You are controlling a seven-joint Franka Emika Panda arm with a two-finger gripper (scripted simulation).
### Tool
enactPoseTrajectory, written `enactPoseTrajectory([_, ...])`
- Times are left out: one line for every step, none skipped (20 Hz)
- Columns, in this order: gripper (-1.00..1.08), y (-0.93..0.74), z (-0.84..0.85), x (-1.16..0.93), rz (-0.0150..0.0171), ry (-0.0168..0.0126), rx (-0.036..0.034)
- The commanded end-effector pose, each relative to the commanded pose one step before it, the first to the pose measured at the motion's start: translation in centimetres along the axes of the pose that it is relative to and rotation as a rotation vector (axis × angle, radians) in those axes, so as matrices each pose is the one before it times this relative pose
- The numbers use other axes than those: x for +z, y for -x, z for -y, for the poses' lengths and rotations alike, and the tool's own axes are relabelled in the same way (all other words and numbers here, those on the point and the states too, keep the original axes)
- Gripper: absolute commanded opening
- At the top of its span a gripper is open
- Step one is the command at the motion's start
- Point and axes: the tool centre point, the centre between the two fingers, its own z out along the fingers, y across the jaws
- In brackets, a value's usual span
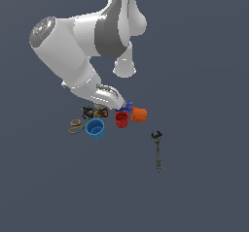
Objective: Pick up a designated object from a clutter of objects.
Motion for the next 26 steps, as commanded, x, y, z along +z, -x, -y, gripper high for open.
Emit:
enactPoseTrajectory([0.28, -0.624, -1.539, 1.515, 0.04557, -0.05335, 0.10290])
enactPoseTrajectory([0.28, -0.323, -0.606, 0.545, 0.01777, -0.02106, 0.04074])
enactPoseTrajectory([0.28, -0.350, -0.602, 0.520, 0.01760, -0.02107, 0.04076])
enactPoseTrajectory([0.28, -0.377, -0.597, 0.494, 0.01743, -0.02109, 0.04078])
enactPoseTrajectory([0.28, -0.403, -0.590, 0.469, 0.01727, -0.02112, 0.04079])
enactPoseTrajectory([0.28, -0.429, -0.582, 0.444, 0.01711, -0.02116, 0.04078])
enactPoseTrajectory([0.28, -0.455, -0.574, 0.418, 0.01696, -0.02121, 0.04077])
enactPoseTrajectory([0.28, -0.480, -0.563, 0.393, 0.01681, -0.02126, 0.04074])
enactPoseTrajectory([0.28, -0.505, -0.552, 0.367, 0.01666, -0.02133, 0.04071])
enactPoseTrajectory([0.28, -0.523, -0.534, 0.338, 0.01635, -0.02118, 0.04025])
enactPoseTrajectory([0.28, -0.520, -0.497, 0.298, 0.01545, -0.02025, 0.03829])
enactPoseTrajectory([0.28, -0.512, -0.458, 0.261, 0.01451, -0.01922, 0.03616])
enactPoseTrajectory([0.28, -0.499, -0.420, 0.227, 0.01359, -0.01819, 0.03404])
enactPoseTrajectory([0.28, -0.483, -0.384, 0.196, 0.01268, -0.01714, 0.03192])
enactPoseTrajectory([0.28, -0.464, -0.349, 0.169, 0.01180, -0.01609, 0.02981])
enactPoseTrajectory([0.28, -0.442, -0.316, 0.144, 0.01093, -0.01503, 0.02770])
enactPoseTrajectory([0.28, -0.418, -0.284, 0.122, 0.01007, -0.01396, 0.02560])
enactPoseTrajectory([0.28, -0.392, -0.255, 0.103, 0.00923, -0.01289, 0.02352])
enactPoseTrajectory([0.28, -0.364, -0.226, 0.086, 0.00840, -0.01180, 0.02144])
enactPoseTrajectory([0.28, -0.334, -0.199, 0.072, 0.00757, -0.01070, 0.01936])
enactPoseTrajectory([0.28, -0.302, -0.174, 0.059, 0.00675, -0.00959, 0.01729])
enactPoseTrajectory([0.28, -0.270, -0.150, 0.048, 0.00595, -0.00849, 0.01525])
enactPoseTrajectory([0.28, -0.236, -0.128, 0.038, 0.00515, -0.00737, 0.01320])
enactPoseTrajectory([0.28, -0.200, -0.105, 0.031, 0.00434, -0.00624, 0.01113])
enactPoseTrajectory([0.28, -0.166, -0.085, 0.023, 0.00355, -0.00512, 0.00912])
enactPoseTrajectory([0.28, -0.130, -0.066, 0.017, 0.00276, -0.00399, 0.00710])
